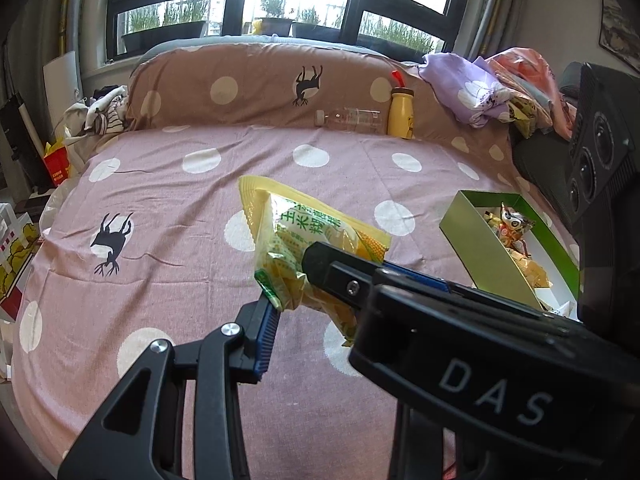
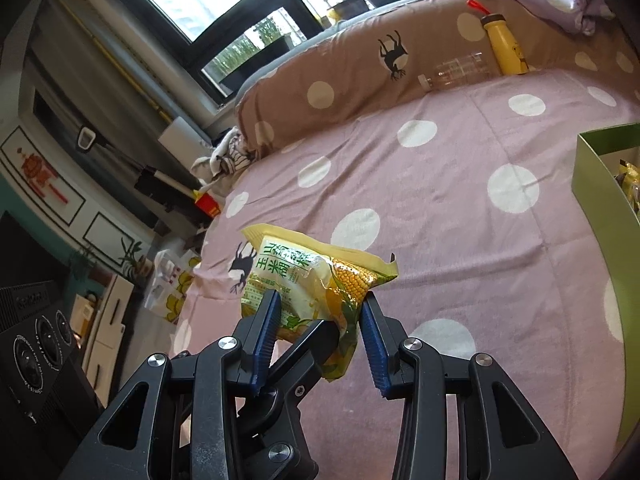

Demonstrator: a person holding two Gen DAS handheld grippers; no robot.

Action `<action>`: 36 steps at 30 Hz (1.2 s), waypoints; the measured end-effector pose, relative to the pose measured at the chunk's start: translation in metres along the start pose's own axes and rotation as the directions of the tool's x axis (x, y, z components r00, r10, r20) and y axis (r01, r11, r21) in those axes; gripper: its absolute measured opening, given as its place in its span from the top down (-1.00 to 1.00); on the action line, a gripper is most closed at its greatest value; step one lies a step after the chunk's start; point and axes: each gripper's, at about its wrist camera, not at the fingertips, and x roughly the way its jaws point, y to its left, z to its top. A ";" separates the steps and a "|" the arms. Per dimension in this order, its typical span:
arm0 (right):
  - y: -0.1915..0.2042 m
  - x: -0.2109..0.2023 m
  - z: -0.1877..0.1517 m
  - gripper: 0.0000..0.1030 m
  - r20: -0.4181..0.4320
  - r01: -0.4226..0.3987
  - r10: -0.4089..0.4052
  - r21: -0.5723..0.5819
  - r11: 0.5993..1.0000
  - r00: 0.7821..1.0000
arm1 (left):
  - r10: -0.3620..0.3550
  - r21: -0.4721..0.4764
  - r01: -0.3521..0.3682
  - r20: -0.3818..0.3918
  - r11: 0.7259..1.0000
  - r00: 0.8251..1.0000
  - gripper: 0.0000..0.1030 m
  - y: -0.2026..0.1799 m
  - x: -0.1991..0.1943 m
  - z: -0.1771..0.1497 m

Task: Organize snacks
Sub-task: 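Lift the corn snack bag and carry it into the green box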

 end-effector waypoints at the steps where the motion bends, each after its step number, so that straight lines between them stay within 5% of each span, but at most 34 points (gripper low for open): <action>1: 0.000 -0.001 0.000 0.15 0.005 0.001 -0.001 0.000 1.000 1.000 | -0.003 0.001 0.003 0.005 1.000 1.000 0.30 -0.001 -0.001 0.000; 36: 0.004 -0.060 0.003 0.15 0.190 0.093 -0.085 -0.032 0.995 0.978 | -0.134 0.073 0.124 0.151 0.990 0.979 0.32 -0.038 -0.026 0.010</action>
